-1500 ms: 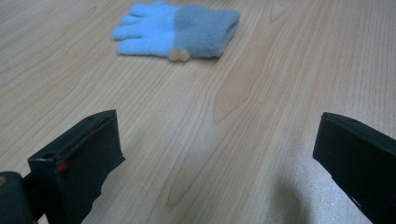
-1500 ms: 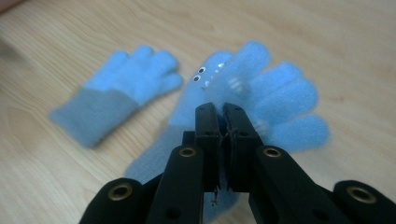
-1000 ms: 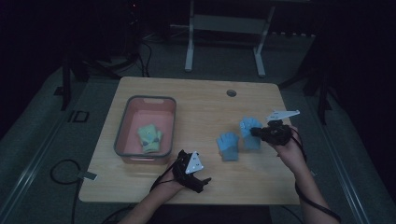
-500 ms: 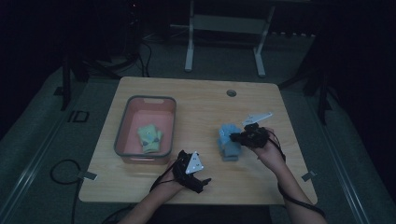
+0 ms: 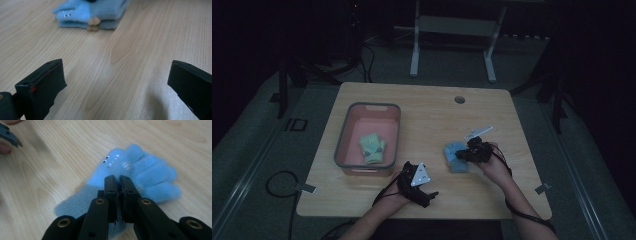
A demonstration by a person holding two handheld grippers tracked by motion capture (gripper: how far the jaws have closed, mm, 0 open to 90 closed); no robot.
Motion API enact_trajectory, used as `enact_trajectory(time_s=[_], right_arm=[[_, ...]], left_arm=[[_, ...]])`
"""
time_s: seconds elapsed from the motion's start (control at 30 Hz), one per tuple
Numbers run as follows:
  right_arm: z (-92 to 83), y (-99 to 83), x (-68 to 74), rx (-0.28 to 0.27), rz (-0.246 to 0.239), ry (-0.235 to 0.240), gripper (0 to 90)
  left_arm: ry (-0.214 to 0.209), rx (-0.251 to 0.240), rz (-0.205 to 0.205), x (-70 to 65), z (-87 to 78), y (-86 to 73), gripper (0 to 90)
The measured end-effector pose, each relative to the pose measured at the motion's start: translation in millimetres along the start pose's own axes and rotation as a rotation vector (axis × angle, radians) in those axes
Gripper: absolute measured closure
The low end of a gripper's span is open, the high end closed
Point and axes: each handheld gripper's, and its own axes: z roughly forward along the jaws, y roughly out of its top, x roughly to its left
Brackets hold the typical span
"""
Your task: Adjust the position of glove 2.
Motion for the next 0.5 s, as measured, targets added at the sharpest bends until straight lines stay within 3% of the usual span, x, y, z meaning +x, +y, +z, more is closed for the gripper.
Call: enact_trajectory(time_s=[0.2, 0.37, 0.5], right_arm=[[4.6, -1.1, -1.0, 0.017, 0.004, 0.004, 76.4], [-9.8, -2.3, 1.0, -0.022, -0.003, -0.012, 69.2], [-26.9, -5.8, 1.7, -0.057, -0.010, -0.017, 62.1]], left_arm=[[0.007, 0.016, 0.001, 0.5, 1.7, -0.1, 1.4], [0.022, -0.003, 0.000, 1.0, -0.9, 2.3, 1.4], [0.056, 0.007, 0.057, -4.5, -2.0, 5.3, 1.4]])
